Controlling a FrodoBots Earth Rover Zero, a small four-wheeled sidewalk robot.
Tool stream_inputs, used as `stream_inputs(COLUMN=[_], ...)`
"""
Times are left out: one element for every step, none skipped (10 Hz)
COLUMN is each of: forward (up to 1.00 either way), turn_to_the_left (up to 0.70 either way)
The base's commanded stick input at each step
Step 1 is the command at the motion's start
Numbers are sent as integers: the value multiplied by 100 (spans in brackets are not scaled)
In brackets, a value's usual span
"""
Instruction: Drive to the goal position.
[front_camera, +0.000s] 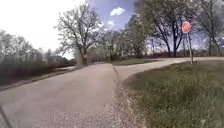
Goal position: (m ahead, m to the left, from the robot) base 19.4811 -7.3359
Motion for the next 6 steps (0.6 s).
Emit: stream_inputs(forward=[0, 0, 0, 0, 0, 0], turn_to_the_left=[100, 100, 100, 100, 100, 100])
